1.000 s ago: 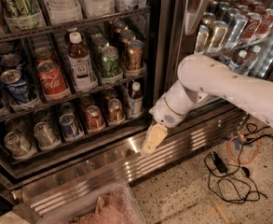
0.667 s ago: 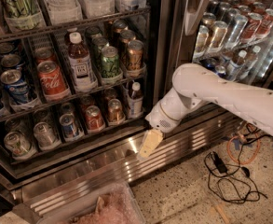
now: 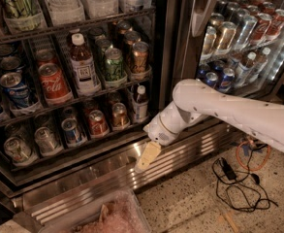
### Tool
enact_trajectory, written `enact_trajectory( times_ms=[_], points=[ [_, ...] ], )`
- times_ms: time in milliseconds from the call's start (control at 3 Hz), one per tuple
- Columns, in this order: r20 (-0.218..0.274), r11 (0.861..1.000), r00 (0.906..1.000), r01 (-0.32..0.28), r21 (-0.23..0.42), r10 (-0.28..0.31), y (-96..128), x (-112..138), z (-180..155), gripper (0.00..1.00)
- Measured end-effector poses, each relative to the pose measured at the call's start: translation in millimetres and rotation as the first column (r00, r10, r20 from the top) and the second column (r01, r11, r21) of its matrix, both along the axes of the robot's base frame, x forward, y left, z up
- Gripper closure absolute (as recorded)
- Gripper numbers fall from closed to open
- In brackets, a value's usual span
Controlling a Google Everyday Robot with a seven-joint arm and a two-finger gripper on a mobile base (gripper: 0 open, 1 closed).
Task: Pick coke can from bottom shelf of fridge
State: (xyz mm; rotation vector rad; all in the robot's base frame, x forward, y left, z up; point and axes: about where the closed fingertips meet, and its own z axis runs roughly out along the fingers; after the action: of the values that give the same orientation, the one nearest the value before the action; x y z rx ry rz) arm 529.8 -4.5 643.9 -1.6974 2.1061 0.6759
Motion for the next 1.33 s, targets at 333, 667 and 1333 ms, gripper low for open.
enact_trajectory(
  times_ms=[333, 667, 1333],
  points=[
    [0.000, 1.000, 1.0000, 0.000, 0.000, 0.000, 0, 0, 0, 0.00],
    [-0.005, 1.000, 0.9999, 0.015, 0.015, -0.015, 2, 2, -6, 0.00],
    [0.013, 0.991, 0.9930, 0.116, 0.059, -0.117, 21, 15, -26, 0.00]
  ],
)
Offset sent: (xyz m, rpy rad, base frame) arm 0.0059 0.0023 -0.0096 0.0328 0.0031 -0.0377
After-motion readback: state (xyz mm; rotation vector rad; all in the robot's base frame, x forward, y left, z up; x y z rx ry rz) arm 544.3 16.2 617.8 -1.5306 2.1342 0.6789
